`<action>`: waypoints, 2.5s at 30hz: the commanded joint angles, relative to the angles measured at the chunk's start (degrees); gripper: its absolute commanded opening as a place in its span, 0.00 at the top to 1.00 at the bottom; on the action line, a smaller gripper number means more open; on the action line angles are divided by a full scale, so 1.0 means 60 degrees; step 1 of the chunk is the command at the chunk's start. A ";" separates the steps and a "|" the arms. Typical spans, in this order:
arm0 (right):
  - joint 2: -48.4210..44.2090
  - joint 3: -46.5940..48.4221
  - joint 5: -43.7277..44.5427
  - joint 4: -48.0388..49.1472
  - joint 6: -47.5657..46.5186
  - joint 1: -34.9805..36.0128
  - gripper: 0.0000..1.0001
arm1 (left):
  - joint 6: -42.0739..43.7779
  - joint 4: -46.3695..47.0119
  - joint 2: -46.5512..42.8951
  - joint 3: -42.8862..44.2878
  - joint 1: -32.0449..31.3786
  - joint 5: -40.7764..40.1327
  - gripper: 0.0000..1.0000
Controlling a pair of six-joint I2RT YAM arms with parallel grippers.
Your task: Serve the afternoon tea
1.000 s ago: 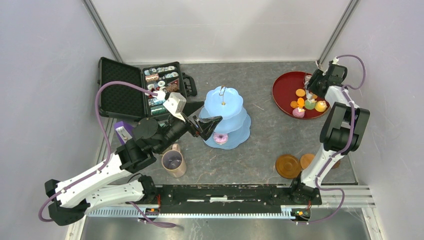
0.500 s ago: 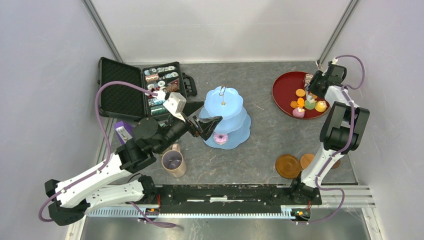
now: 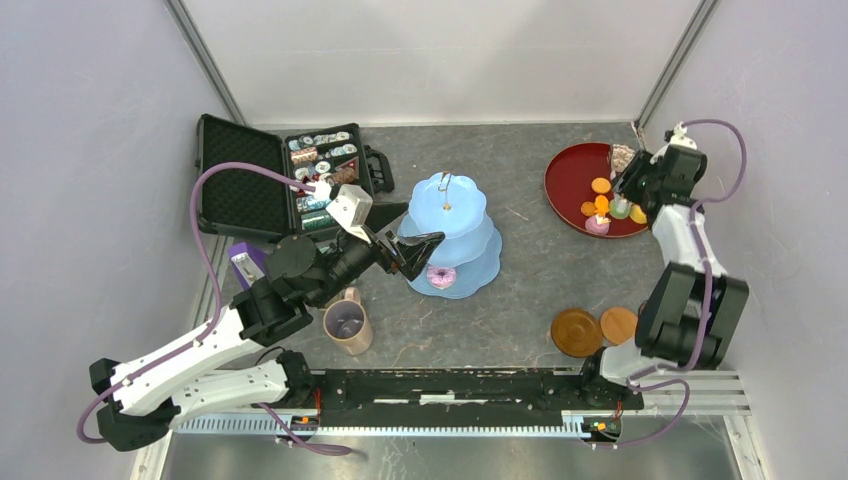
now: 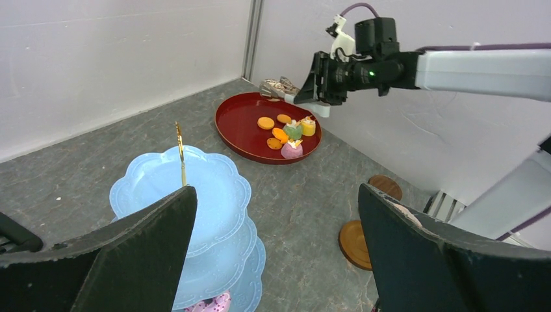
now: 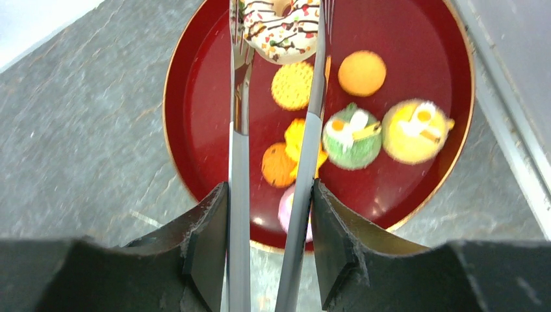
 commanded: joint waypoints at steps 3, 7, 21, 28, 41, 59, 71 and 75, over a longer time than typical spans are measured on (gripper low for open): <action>-0.2536 -0.2293 -0.0975 0.0843 -0.0139 0.0598 0.67 | 0.0407 0.0374 -0.0089 0.0045 -0.0086 -0.0042 0.00; -0.4260 -0.3529 -0.0881 0.0109 -0.0633 0.1701 0.67 | 0.0448 0.0370 -0.0110 0.0058 -0.0121 -0.0107 0.00; -0.8147 -0.5328 -0.1622 -0.2189 -0.0771 0.4168 0.68 | 0.0451 0.0315 -0.0080 0.0103 -0.0132 -0.0091 0.00; -0.8412 -0.6110 -0.2313 -0.2058 -0.0566 0.4994 0.68 | 0.0451 0.0302 -0.0048 0.0104 -0.0135 -0.0075 0.00; -0.7703 -0.6789 -0.1363 -0.0492 0.0326 0.7629 0.64 | 0.0465 0.0300 0.0014 0.0104 -0.0135 -0.0092 0.00; -0.7796 -0.6454 -0.0326 -0.0749 0.0220 0.8367 0.38 | 0.0466 0.0285 0.0057 0.0104 -0.0131 -0.0100 0.00; -0.7797 -0.7208 0.1184 -0.0197 -0.0214 0.9416 0.10 | 0.0436 0.0285 0.0083 0.0104 -0.0141 -0.0036 0.00; -0.6725 -0.7170 0.3186 -0.0072 -0.0160 1.0670 0.05 | 0.0436 0.0282 0.0116 0.0115 -0.0135 -0.0033 0.00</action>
